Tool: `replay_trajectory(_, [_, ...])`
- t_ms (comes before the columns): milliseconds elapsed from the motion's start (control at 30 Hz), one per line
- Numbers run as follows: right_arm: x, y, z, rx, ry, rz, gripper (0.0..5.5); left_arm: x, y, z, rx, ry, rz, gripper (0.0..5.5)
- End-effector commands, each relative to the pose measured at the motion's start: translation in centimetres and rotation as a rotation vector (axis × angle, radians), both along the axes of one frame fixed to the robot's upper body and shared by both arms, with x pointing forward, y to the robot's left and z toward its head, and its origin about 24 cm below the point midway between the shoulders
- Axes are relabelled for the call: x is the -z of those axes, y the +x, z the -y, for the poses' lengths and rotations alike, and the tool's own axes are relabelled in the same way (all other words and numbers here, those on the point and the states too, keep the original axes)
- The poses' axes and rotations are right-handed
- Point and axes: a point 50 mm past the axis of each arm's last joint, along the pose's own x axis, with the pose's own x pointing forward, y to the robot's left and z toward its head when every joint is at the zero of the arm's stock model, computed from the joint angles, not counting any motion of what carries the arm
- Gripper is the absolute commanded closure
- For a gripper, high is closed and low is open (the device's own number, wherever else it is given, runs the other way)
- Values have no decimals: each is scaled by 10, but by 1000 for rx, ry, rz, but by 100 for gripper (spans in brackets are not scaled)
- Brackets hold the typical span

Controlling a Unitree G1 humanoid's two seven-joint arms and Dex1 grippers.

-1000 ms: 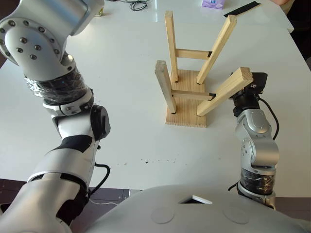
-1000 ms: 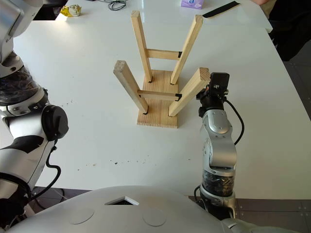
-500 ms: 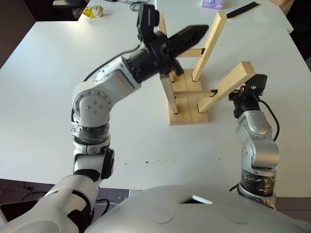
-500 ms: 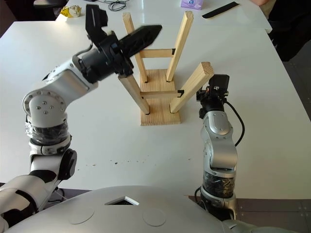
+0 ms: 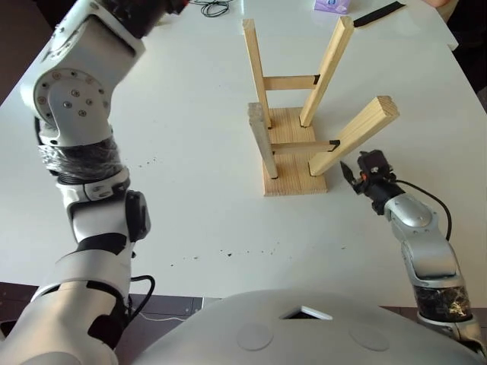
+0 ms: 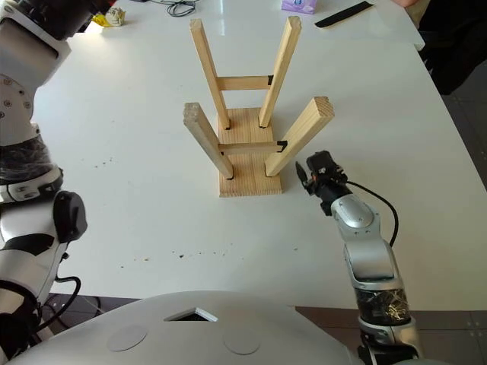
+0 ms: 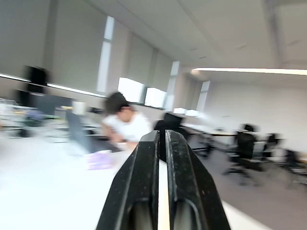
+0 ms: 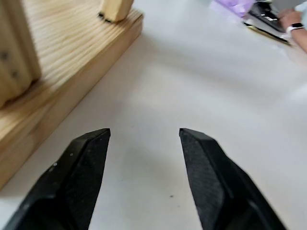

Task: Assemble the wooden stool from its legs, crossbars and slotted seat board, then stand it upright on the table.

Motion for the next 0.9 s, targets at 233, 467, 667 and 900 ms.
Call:
replay_trajectory(233, [-4,-19,-54,-384,55,-50,284,94,9,-45,-170,465,-152,525])
replay_trajectory(467, [-34,-30,-84,-649,259,-64,284,129,15,-81,-312,607,-262,525])
replay_trajectory(667, [-34,-7,-19,-544,178,-145,284,133,13,-94,-351,668,-267,525])
replay_trajectory(900, [-24,46,83,-164,-123,-36,284,165,-64,-50,239,777,-448,525])
